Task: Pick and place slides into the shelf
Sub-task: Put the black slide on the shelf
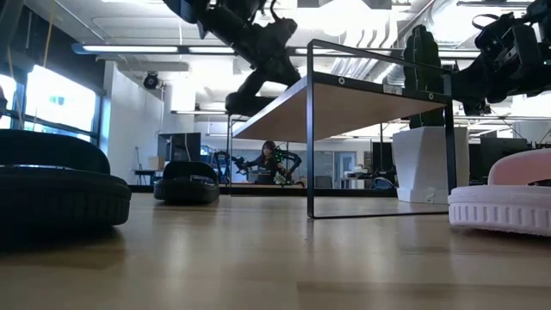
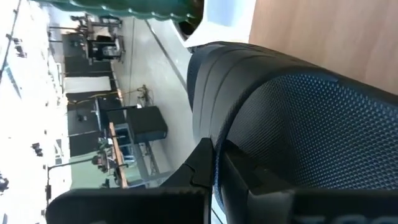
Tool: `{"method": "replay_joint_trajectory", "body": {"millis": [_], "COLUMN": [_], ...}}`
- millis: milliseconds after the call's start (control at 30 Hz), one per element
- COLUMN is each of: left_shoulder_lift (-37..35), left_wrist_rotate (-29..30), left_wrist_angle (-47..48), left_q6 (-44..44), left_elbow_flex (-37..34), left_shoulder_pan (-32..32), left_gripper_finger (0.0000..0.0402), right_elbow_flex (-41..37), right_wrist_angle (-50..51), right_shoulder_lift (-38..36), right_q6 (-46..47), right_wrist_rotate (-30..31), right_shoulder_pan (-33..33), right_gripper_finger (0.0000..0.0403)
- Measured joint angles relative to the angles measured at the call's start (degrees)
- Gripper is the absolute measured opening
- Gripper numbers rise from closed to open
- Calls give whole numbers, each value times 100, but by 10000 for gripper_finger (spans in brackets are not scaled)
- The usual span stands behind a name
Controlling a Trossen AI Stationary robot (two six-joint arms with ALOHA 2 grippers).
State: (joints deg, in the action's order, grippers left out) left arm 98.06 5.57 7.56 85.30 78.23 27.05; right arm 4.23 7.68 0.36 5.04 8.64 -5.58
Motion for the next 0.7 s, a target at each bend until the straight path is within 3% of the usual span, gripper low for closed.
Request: {"method": "replay_joint_trajectory", "body": {"millis": [233,700], "left_shoulder_lift": [140,224], "left_wrist_rotate": [89,47], "left_wrist_angle": [374,605], "left_q6": [-235,-310], "left_elbow_flex": [353,361], "left_shoulder_pan": [117,144], "left_gripper_finger": [0,0], "right_elbow_flex": [-1,0], "right_wrist_angle": [35,75], "right_shoulder_lift": [0,0], "right_q6": [2,2], "right_wrist_rotate": [-8,-32], "right_shoulder_pan": [1,2], "right_gripper_finger": [0,0]}}
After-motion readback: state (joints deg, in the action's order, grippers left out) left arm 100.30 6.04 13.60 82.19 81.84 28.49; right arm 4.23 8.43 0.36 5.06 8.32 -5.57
